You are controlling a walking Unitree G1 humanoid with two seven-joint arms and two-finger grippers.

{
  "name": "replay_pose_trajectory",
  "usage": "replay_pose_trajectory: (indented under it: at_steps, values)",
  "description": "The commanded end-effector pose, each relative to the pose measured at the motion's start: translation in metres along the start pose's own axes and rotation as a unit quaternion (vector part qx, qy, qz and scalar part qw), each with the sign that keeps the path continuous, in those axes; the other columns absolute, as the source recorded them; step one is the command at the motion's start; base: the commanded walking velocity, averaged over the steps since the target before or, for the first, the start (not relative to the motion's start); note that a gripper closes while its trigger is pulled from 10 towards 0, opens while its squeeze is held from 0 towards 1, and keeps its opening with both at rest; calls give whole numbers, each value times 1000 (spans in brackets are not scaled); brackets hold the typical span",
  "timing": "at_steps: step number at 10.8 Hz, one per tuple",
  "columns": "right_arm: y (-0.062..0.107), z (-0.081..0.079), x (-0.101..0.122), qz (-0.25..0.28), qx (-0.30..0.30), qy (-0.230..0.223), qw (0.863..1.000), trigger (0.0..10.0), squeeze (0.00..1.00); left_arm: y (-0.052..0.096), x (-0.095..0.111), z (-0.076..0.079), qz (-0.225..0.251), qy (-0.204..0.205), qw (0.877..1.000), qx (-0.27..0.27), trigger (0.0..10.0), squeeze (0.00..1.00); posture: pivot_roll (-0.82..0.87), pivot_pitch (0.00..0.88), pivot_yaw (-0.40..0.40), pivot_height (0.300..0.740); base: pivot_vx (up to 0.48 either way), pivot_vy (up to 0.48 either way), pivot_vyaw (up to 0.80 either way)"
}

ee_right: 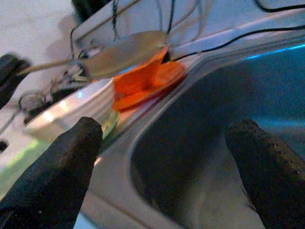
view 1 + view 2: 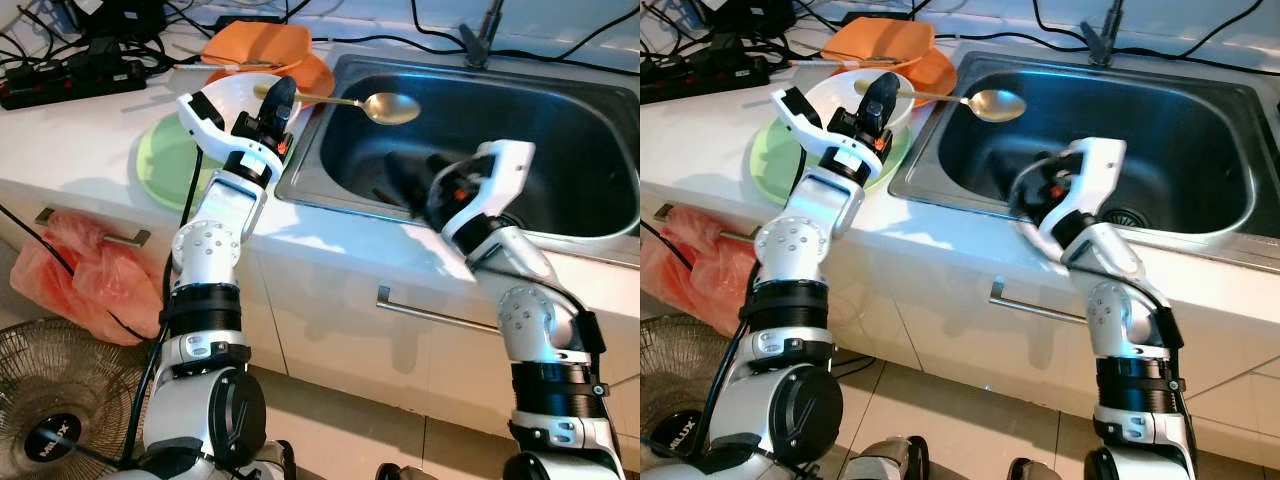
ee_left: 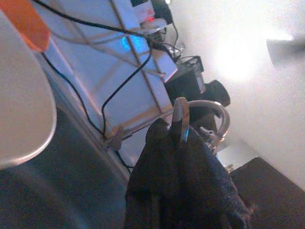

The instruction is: Kitchen organization

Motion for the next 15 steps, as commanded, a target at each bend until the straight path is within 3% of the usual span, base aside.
replay_pose_trajectory:
  at_steps: [1, 2, 4, 6, 10, 12, 15]
  values:
    - [-2, 3, -1, 3, -12, -37, 999, 10000, 0, 3, -14, 1, -13, 20, 1000, -3, 0, 0, 124, 99, 60, 740, 0, 0, 0]
    - [-4, 3, 0, 11, -20, -87, 996, 10000, 0, 9, -24, -6, -24, 23, 999, 7, 0, 0, 125, 96, 58, 740, 0, 0, 0]
    - [-6, 2, 1, 14, -21, -117, 993, 10000, 0, 13, -27, -8, -28, 30, 999, 13, 0, 0, 123, 96, 54, 740, 0, 0, 0]
    - [-11, 1, 5, 25, -14, -194, 981, 10000, 0, 15, -30, -14, -30, 37, 999, 23, 0, 0, 124, 92, 44, 740, 0, 0, 0]
    - [-16, -7, 2, 25, -4, -248, 969, 10000, 0, 15, -39, -14, -40, 50, 998, 24, 0, 0, 117, 100, 48, 740, 0, 0, 0]
    - [-22, -10, 8, 45, 4, -267, 963, 10000, 0, 15, -54, -12, -59, 65, 996, 20, 0, 0, 117, 100, 48, 740, 0, 0, 0]
    - [-26, -9, 15, 60, 6, -282, 958, 9647, 0, 15, -59, -11, -66, 70, 995, 18, 0, 0, 120, 101, 55, 740, 0, 0, 0]
Point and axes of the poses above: a point about 5 cm out from each wrist's last joint towards the gripper, its own y axis pointing back from the gripper into the wrist, its own x axis along the axis of the wrist's last joint, z = x × y, the point moved 5 cm from there along -y, pointing out of the wrist towards the gripper, and after that the axes turned 7 degrees about y, right-handed, at the moved point
